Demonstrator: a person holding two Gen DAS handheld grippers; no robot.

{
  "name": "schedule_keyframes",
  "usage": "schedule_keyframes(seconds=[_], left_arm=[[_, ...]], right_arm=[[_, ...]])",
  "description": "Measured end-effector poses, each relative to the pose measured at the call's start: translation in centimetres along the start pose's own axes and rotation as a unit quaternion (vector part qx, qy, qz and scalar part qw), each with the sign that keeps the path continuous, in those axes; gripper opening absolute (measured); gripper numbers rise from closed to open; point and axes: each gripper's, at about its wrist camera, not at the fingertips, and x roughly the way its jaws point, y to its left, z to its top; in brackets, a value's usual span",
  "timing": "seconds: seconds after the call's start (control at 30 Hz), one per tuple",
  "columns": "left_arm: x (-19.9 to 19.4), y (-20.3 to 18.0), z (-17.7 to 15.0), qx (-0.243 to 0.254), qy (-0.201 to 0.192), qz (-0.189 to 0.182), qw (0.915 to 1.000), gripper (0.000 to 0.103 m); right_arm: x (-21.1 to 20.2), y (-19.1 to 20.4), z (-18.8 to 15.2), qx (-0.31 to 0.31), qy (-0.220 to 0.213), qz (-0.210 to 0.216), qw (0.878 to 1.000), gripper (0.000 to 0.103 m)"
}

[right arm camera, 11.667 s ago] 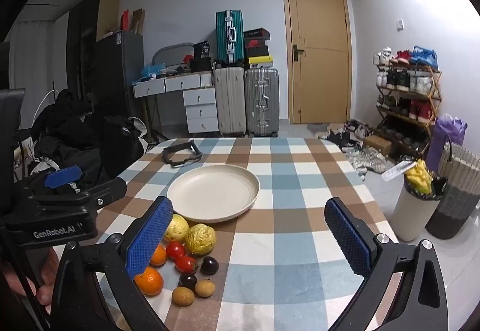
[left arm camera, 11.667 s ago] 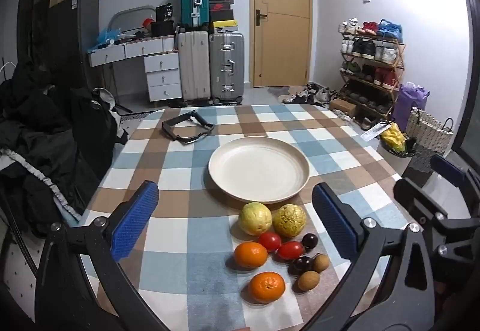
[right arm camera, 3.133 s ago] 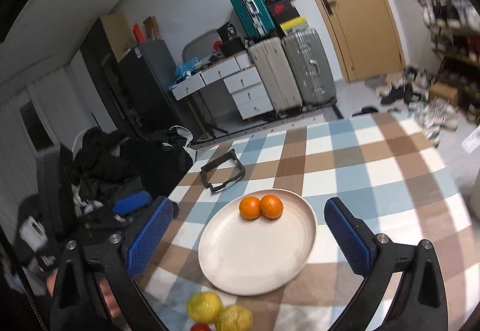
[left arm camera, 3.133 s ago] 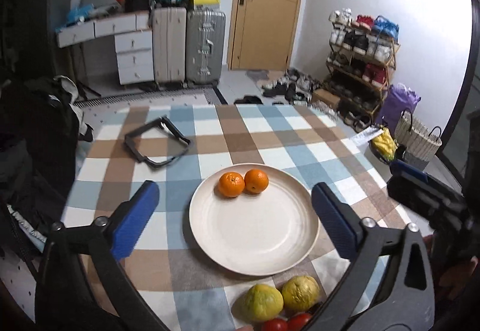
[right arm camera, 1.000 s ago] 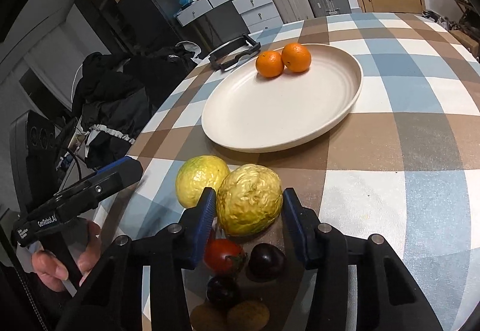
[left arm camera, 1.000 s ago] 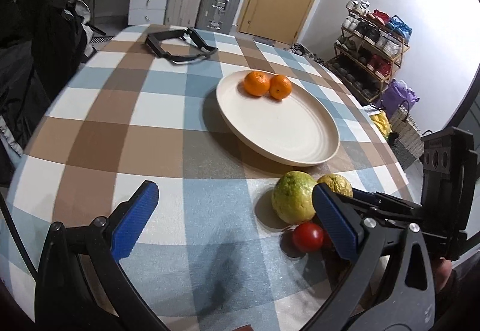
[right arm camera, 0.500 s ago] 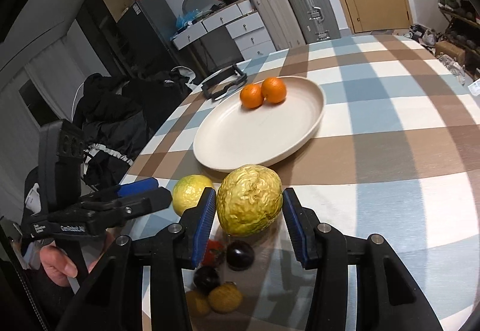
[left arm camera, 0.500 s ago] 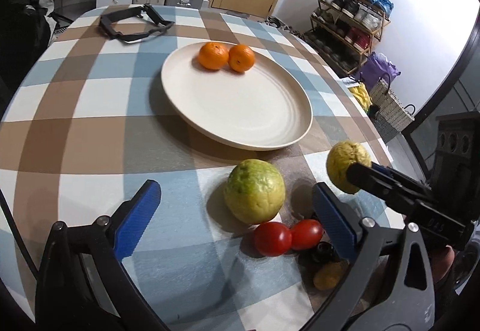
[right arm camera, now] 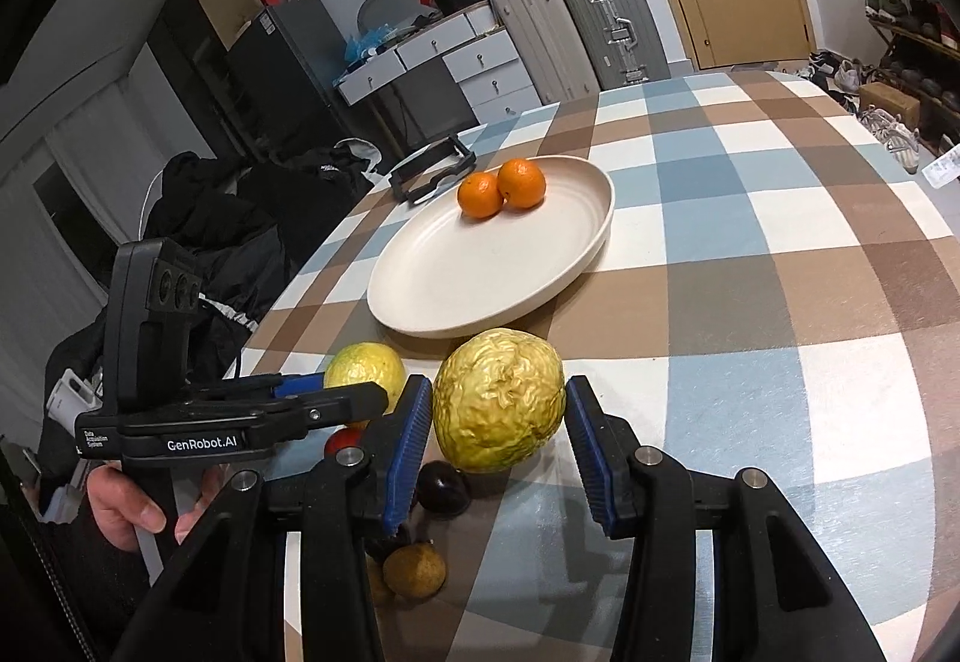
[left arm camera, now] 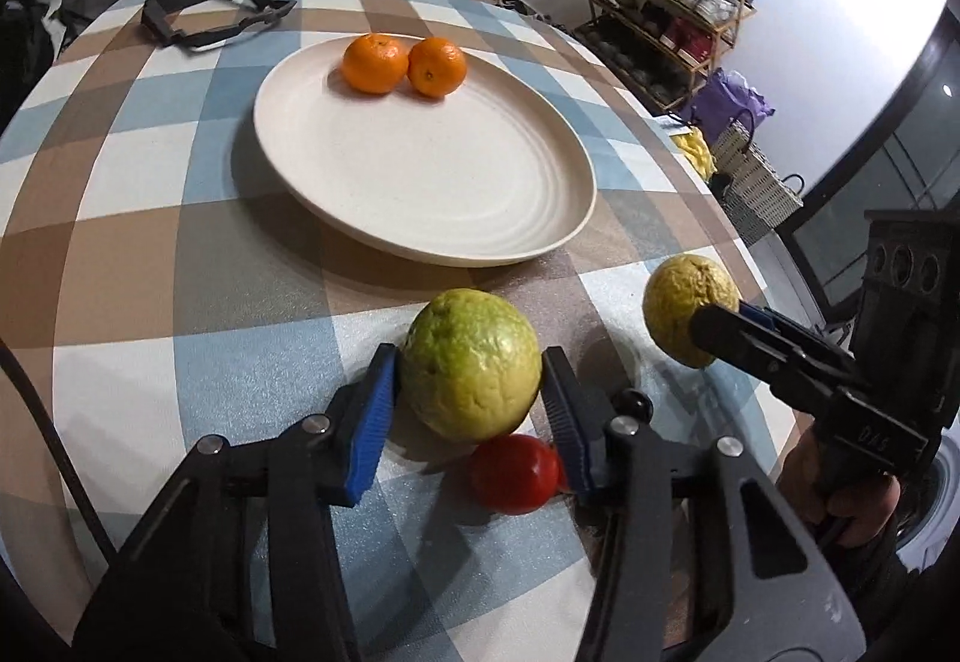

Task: Organize fruits
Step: 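Grasp the yellow bumpy fruit with the right tool while the left tool grasps the green guava, then place the guava and yellow fruit on the plate beside the oranges, open both tools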

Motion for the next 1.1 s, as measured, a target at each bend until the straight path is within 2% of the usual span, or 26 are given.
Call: schedule_keyframes(seconds=[0.3,0.5,0.8,0.93,1.03,1.1], left_arm=[[-2.3,-0.2,0.5,0.003,-0.033,-0.018,0.9993,0.045],[-4.9,-0.1,2.6,0.007,-0.065,-0.022,0.9976,0.045],[-6.1,1.8,8.3,-0.008,-0.101,0.01,0.9948,0.045],[-5.0,3.1,10.7,-0.017,-0.102,0.024,0.9943,0.045],[-3.7,3.9,12.2,-0.02,-0.099,0.029,0.9944,0.045],[-2.9,4.2,12.8,-0.019,-0.096,0.034,0.9946,0.045]], right_arm=[[0.2,0.1,0.2,0.0,-0.005,0.001,1.0,0.046],[-0.1,0.2,1.7,-0.006,-0.016,0.004,1.0,0.046],[0.3,0.3,7.9,-0.024,-0.039,0.008,0.999,0.046],[1.5,-0.2,11.1,-0.017,-0.04,0.014,0.999,0.046],[2.5,-1.4,13.5,0.012,-0.045,0.025,0.999,0.046],[3.3,-1.7,14.7,0.014,-0.045,0.018,0.999,0.046]])
